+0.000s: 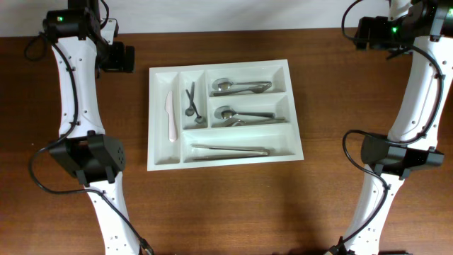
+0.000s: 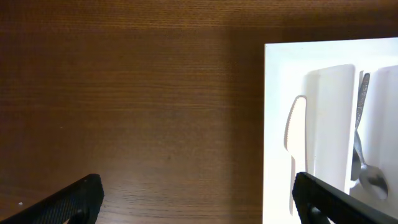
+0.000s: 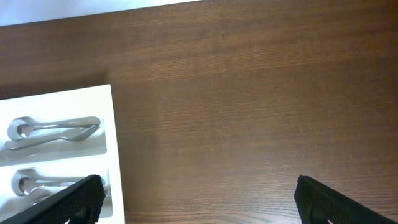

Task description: Pack container

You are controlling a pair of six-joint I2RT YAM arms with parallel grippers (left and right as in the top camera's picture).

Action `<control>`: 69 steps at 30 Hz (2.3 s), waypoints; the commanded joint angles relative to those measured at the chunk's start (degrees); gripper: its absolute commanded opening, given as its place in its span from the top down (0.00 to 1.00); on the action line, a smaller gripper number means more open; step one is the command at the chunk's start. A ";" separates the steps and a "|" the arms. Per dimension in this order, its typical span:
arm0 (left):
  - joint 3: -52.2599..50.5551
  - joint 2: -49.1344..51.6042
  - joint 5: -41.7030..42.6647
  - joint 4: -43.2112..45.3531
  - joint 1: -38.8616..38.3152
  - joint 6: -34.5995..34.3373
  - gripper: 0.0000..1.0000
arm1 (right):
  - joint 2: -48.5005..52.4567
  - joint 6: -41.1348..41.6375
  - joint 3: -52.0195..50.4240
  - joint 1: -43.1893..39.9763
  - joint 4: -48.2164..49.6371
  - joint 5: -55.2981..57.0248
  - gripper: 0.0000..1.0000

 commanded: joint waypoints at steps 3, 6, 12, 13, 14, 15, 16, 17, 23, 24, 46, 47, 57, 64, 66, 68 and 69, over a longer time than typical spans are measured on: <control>0.98 0.20 -0.22 -0.20 0.26 -0.72 0.01 | -0.57 0.44 0.07 -0.37 -0.22 0.09 0.02; 0.98 0.20 -0.22 -0.22 0.26 -0.72 0.01 | -0.55 0.44 0.07 -0.37 -0.22 0.09 0.01; 0.98 0.20 -0.22 -0.22 0.26 -0.72 0.01 | -2.08 0.44 -0.07 -0.02 -0.22 0.09 0.01; 0.98 0.20 -0.22 -0.20 0.26 -0.72 0.01 | -3.45 0.44 -0.07 0.15 -0.22 0.09 0.01; 0.98 0.20 -0.22 -0.22 0.26 -0.72 0.01 | -5.14 0.44 -0.07 0.46 -0.22 0.09 0.01; 0.98 0.20 -0.22 -0.22 0.26 -0.72 0.01 | -6.84 0.44 -0.07 0.81 -0.22 0.11 0.01; 0.98 0.20 -0.22 -0.22 0.26 -0.70 0.01 | -8.74 0.44 -0.07 1.18 -0.20 0.11 0.01; 0.98 0.20 -0.22 -0.22 0.26 -0.72 0.01 | -10.95 0.44 -0.07 1.64 -0.20 0.11 0.01; 0.98 0.20 -0.22 -0.22 0.24 -0.72 0.01 | -26.67 0.44 -0.11 7.06 -0.17 0.09 0.01; 0.98 0.20 -0.22 -0.20 0.24 -0.72 0.01 | -29.46 0.44 -0.17 8.52 -0.20 0.09 0.01; 0.98 0.20 -0.22 -0.22 0.26 -0.72 0.01 | -86.75 -2.67 -48.70 15.78 14.88 5.20 0.01; 0.98 0.20 -0.22 -0.20 0.26 -0.72 0.01 | -89.31 -2.62 -52.39 15.78 17.97 5.73 0.01; 0.98 0.20 -0.22 -0.22 0.26 -0.72 0.01 | -108.56 -2.58 -86.51 15.78 50.31 5.64 0.01; 0.98 0.20 -0.22 -0.20 0.26 -0.72 0.01 | -118.71 -2.58 -109.24 15.78 76.22 5.66 0.01; 0.98 0.20 -0.22 -0.20 0.26 -0.72 0.01 | -121.28 -2.58 -115.54 15.78 81.00 5.66 0.01; 0.98 0.20 -0.22 -0.20 0.26 -0.72 0.01 | -123.71 -2.58 -121.24 15.78 83.34 5.66 0.01; 0.98 0.20 -0.22 -0.22 0.26 -0.72 0.01 | -125.17 -2.58 -124.50 15.76 83.80 5.66 0.01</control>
